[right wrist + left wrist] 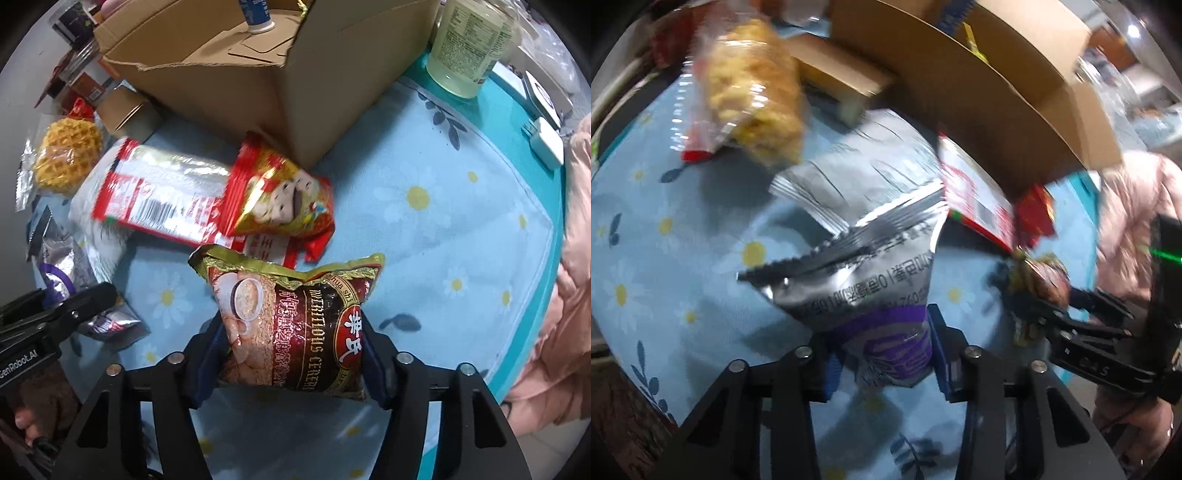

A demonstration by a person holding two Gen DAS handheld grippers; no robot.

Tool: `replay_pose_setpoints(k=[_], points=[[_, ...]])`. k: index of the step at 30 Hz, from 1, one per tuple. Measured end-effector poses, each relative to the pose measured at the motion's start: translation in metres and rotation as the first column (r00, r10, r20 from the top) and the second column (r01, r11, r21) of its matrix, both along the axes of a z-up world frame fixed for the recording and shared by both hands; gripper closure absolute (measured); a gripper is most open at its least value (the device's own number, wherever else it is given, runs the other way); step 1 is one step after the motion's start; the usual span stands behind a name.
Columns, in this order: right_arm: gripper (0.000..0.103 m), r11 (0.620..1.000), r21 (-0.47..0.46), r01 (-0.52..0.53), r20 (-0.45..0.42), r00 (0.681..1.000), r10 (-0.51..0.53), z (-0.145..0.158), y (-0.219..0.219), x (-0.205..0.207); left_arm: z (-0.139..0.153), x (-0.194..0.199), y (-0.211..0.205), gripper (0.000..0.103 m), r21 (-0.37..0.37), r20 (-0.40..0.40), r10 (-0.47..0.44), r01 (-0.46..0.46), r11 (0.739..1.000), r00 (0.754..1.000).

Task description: Organize snacks

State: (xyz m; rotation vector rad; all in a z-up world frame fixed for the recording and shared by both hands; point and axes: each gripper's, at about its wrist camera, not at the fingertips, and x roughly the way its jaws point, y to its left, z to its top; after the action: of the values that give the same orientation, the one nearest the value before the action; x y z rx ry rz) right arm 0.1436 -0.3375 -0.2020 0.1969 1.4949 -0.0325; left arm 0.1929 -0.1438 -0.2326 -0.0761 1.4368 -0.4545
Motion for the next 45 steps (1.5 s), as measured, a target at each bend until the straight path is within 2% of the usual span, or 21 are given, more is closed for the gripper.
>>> replay_pose_setpoints(k=[3, 6, 11, 19, 21, 24, 26, 27, 29, 34, 38, 41, 45], points=[[0.044, 1.0, 0.015, -0.008, -0.003, 1.0, 0.008, 0.002, 0.009, -0.009, 0.008, -0.011, -0.002, 0.066, 0.013, 0.017, -0.059, 0.058, 0.998, 0.998], [0.045, 0.999, 0.037, -0.03, -0.007, 1.0, 0.031, 0.006, 0.023, -0.019, 0.013, -0.017, -0.003, 0.073, 0.009, 0.007, -0.069, 0.069, 0.998, 0.998], [0.045, 0.996, 0.07, -0.063, -0.011, 0.998, 0.064, 0.007, 0.044, -0.036, 0.016, -0.028, 0.013, 0.078, 0.027, 0.012, -0.066, 0.065, 0.998, 0.998], [0.045, 0.988, 0.111, -0.104, -0.007, 0.994, 0.105, 0.009, 0.074, -0.048, 0.026, -0.038, 0.033, 0.078, 0.037, 0.049, -0.057, 0.055, 0.998, 0.997], [0.045, 0.987, 0.112, -0.111, -0.005, 0.994, 0.113, 0.007, 0.071, -0.041, 0.027, -0.039, 0.034, 0.078, 0.039, 0.061, -0.061, 0.059, 0.998, 0.996], [0.045, 0.987, 0.104, -0.119, -0.001, 0.993, 0.12, 0.007, 0.075, -0.038, 0.024, -0.035, 0.036, 0.078, 0.01, 0.062, -0.049, 0.049, 0.999, 0.997], [0.045, 0.988, 0.092, -0.122, -0.001, 0.993, 0.122, 0.004, 0.086, -0.035, 0.02, -0.033, 0.032, 0.078, 0.023, 0.068, -0.06, 0.059, 0.998, 0.996], [0.045, 0.989, 0.085, -0.122, -0.001, 0.992, 0.123, 0.005, 0.084, -0.035, 0.013, -0.03, 0.027, 0.077, 0.054, 0.056, -0.078, 0.075, 0.996, 0.995], [0.045, 0.99, 0.073, -0.122, -0.005, 0.992, 0.123, 0.003, 0.082, -0.036, 0.005, -0.026, 0.023, 0.076, 0.033, 0.022, -0.084, 0.083, 0.996, 0.996], [0.044, 0.992, 0.063, -0.108, -0.016, 0.994, 0.109, 0.003, 0.074, -0.036, -0.012, -0.015, 0.016, 0.075, 0.049, -0.006, -0.055, 0.055, 0.997, 0.998], [0.044, 0.994, 0.051, -0.099, -0.02, 0.995, 0.101, -0.001, 0.08, -0.029, -0.01, -0.01, 0.019, 0.075, 0.046, 0.028, -0.044, 0.042, 0.998, 0.999], [0.043, 0.994, 0.047, -0.102, -0.016, 0.995, 0.103, -0.002, 0.081, -0.025, -0.008, -0.011, 0.016, 0.076, 0.089, 0.069, -0.071, 0.065, 0.994, 0.995], [0.045, 0.993, 0.041, -0.108, -0.005, 0.994, 0.108, -0.002, 0.083, -0.024, -0.008, -0.012, 0.018, 0.077, 0.085, 0.063, -0.09, 0.085, 0.993, 0.994]])
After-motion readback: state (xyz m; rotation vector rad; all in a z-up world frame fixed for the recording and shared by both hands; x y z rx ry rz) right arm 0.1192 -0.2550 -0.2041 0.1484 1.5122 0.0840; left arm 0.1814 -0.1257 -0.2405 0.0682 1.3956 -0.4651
